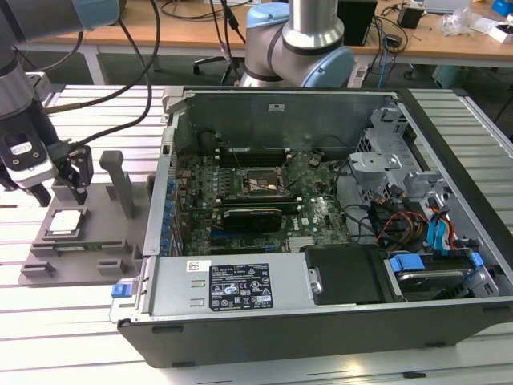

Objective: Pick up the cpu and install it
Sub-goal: 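Pick up the cpu and move it towards the insertion slot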

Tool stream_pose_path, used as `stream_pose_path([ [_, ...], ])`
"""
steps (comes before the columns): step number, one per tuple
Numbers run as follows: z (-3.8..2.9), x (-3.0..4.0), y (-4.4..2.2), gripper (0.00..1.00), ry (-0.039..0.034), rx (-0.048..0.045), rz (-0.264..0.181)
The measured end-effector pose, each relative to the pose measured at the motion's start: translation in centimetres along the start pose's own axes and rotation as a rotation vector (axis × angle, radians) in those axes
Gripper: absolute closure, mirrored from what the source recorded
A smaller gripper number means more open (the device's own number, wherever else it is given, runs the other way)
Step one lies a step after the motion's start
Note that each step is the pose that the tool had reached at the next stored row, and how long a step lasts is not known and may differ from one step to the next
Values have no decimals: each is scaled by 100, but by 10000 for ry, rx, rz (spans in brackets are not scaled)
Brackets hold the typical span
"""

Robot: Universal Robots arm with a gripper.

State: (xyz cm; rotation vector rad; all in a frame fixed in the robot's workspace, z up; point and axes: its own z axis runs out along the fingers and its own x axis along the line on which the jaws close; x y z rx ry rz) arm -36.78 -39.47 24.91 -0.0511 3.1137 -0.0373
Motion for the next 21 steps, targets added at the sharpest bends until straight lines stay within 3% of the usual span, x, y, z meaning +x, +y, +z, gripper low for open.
stream_pose_path([
  [21, 159, 5, 4, 40, 0, 0, 0],
])
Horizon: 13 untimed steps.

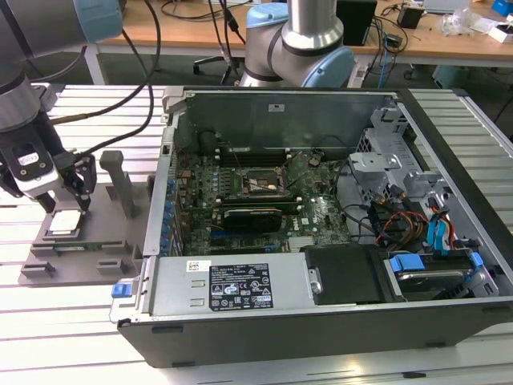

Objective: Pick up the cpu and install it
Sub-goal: 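Pick up the cpu and move it towards the insertion slot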

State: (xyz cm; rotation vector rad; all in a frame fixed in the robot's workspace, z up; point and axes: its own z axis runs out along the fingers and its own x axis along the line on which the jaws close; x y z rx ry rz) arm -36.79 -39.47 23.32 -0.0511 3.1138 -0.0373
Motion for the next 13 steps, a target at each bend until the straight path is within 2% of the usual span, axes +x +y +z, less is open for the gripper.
stream_pose_path([
  [5, 40, 1, 1, 40, -1, 0, 0],
  [9, 107, 6, 4, 40, 0, 1, 1],
  [11, 137, 28, 7, 40, 1, 2, 0],
  [13, 174, 79, 11, 40, 0, 1, 0],
])
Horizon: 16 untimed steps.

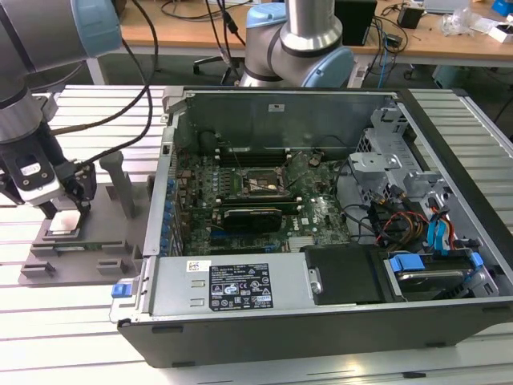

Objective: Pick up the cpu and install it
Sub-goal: 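Pick up the cpu and move it towards the insertion slot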

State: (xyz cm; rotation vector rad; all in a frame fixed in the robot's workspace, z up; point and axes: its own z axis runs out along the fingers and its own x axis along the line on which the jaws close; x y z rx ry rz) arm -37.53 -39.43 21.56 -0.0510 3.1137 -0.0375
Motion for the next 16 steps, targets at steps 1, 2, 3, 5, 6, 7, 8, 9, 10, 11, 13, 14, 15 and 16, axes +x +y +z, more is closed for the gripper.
stream_pose_path([
  [1, 12, 19, 1, 40, 0, 0, 0],
  [2, 24, 31, 3, 40, 0, 0, 0],
  [3, 41, 52, 4, 40, 0, -1, -1],
  [5, 72, 83, 6, 40, 0, 0, 0],
  [6, 92, 94, 7, 40, -2, -2, 0],
  [7, 104, 100, 7, 40, -2, -2, 0],
  [8, 118, 114, 8, 40, 1, 0, 0],
  [9, 130, 124, 9, 40, 2, 0, -1],
  [10, 142, 132, 10, 40, 0, -1, -1],
  [11, 159, 140, 11, 40, -1, -1, -1],
  [13, 186, 143, 11, 40, 1, 0, -2],
  [14, 198, 144, 12, 40, 0, -1, -1],
  [15, 211, 144, 13, 40, 0, 0, -1],
  [16, 219, 145, 13, 40, 0, -1, -1],
])
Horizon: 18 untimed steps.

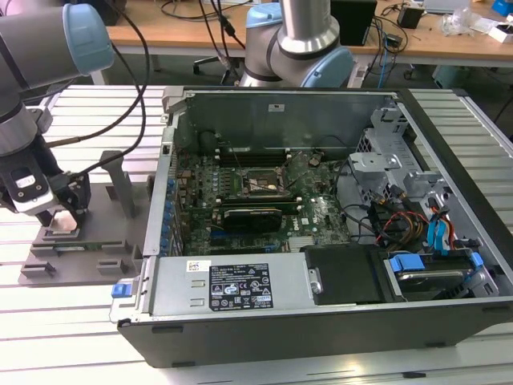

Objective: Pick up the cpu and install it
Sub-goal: 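Pick up the cpu and move it towards the insertion slot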

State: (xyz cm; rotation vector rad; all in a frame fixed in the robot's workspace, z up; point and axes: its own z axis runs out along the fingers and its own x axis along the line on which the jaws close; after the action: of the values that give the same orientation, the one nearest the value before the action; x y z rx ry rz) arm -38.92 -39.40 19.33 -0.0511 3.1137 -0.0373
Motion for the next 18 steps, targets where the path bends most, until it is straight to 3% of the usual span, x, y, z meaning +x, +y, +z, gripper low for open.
stream_pose_path([
  [5, 44, 1, 2, 40, 2, 1, 0],
  [8, 45, 1, 2, 40, 2, 0, 0],
  [10, 44, 3, 3, 45, 5, 0, 3],
  [18, 45, 1, 2, 45, 1, -3, 1],
])
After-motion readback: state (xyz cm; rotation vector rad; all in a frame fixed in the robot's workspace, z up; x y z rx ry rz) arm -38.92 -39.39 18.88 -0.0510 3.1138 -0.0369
